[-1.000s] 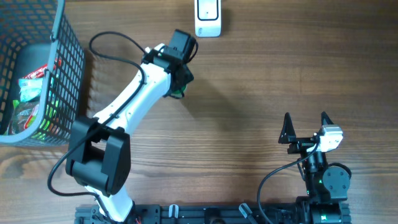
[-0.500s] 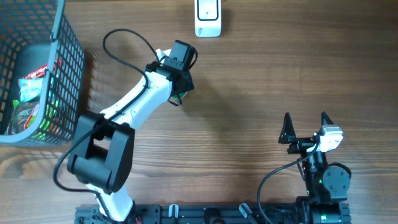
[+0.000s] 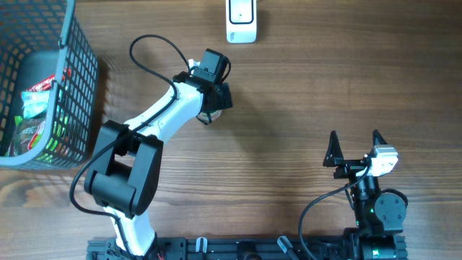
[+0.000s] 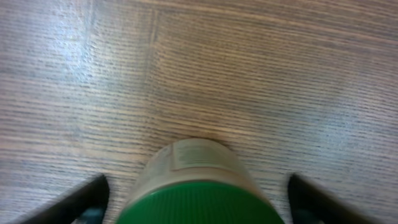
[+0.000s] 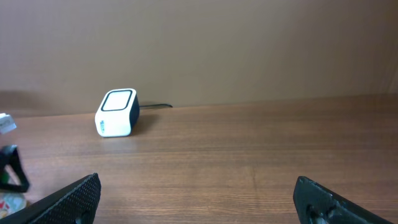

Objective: Scan the item barcode
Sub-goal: 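Hold the jar under the scanner, then set it on the table, then return the left gripper to the basket, then grasp the green snack bag in the basket with the left gripper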

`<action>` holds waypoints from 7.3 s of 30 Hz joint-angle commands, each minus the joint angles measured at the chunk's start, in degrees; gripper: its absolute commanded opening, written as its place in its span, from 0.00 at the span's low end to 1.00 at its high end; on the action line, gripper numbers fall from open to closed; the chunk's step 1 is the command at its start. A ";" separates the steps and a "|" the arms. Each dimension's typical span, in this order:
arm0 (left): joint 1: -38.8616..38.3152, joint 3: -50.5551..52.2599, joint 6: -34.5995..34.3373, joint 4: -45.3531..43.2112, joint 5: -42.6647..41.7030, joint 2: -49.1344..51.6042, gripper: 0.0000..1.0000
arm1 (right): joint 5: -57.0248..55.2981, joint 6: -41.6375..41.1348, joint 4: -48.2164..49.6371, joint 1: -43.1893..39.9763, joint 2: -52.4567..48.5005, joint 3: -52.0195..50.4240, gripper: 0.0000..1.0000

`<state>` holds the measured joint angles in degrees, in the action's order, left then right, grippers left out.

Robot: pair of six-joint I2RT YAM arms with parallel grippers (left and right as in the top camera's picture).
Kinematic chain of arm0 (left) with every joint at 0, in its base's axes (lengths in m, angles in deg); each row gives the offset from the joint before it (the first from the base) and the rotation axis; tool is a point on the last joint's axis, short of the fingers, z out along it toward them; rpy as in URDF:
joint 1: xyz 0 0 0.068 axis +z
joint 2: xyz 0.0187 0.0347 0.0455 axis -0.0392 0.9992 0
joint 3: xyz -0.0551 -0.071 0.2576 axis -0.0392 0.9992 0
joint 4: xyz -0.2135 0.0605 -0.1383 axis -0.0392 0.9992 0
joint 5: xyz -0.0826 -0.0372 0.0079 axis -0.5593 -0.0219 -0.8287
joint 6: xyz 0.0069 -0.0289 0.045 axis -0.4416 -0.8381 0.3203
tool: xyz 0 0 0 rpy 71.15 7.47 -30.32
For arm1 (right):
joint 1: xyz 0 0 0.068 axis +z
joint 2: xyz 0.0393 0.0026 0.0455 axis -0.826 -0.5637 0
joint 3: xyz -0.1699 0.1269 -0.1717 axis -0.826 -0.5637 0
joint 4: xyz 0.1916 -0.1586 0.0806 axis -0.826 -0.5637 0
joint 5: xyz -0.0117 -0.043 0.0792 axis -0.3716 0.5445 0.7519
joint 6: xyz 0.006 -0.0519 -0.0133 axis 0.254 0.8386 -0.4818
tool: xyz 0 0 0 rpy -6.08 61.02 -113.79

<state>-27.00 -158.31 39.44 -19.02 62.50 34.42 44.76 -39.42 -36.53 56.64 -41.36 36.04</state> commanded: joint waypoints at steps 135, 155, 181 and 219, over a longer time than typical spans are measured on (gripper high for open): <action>66.25 -23.98 -11.26 28.55 1.27 8.24 1.00 | 0.94 -0.83 0.20 -0.15 -0.15 -0.07 1.00; 66.47 -24.15 -11.23 30.23 1.25 10.05 0.04 | 0.94 -0.87 0.20 -0.15 -0.15 -0.07 1.00; 67.04 -46.58 -12.98 39.34 -1.36 -17.29 0.74 | 0.94 -0.85 0.20 -0.15 -0.15 -0.07 1.00; 62.71 -28.61 -7.58 37.79 -1.97 10.99 1.00 | 0.94 -0.85 0.20 -0.15 -0.15 -0.07 1.00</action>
<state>36.30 -190.98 30.94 20.41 60.95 44.71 44.76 -39.42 -36.53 56.64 -41.40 36.04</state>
